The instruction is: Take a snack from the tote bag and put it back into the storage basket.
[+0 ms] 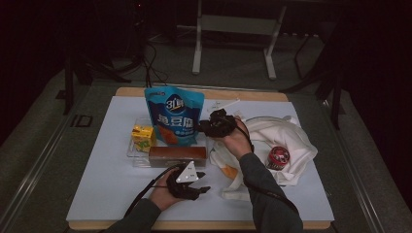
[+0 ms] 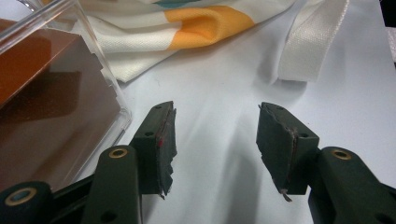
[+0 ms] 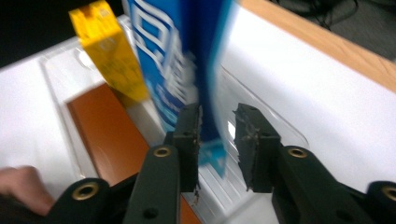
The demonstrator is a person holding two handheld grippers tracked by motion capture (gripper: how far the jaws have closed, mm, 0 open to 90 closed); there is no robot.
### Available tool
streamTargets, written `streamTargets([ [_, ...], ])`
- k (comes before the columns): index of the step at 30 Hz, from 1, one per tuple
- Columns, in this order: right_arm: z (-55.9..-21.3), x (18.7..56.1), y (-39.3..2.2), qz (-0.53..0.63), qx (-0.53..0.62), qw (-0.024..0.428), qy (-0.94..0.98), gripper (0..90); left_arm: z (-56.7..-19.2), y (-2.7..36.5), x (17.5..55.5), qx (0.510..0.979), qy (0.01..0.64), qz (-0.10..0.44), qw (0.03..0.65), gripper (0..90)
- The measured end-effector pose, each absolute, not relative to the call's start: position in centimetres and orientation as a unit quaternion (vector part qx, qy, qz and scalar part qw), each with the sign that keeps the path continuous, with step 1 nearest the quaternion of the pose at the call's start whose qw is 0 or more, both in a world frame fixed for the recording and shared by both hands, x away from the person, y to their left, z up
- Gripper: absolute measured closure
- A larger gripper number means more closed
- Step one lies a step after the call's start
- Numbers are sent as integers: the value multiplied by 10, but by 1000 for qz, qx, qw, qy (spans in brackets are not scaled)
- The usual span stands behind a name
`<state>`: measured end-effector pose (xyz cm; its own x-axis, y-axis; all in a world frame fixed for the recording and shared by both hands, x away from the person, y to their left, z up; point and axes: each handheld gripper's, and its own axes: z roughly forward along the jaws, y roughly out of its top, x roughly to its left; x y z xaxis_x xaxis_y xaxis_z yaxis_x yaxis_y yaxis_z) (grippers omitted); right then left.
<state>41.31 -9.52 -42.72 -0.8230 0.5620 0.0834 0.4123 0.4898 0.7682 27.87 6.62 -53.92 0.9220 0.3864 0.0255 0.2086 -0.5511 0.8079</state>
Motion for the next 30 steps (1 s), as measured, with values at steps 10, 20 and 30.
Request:
streamTargets([
  [10, -436, 420, -79, 380, 296, 111, 869, 886, -539, 66, 279, 875, 169, 101, 442, 472],
  [20, -434, 422, -59, 370, 303, 121, 870, 895, -539, 66, 279, 875, 169, 100, 442, 472],
  [30, -435, 422, -40, 372, 301, 124, 869, 892, -539, 67, 279, 875, 168, 99, 443, 472],
])
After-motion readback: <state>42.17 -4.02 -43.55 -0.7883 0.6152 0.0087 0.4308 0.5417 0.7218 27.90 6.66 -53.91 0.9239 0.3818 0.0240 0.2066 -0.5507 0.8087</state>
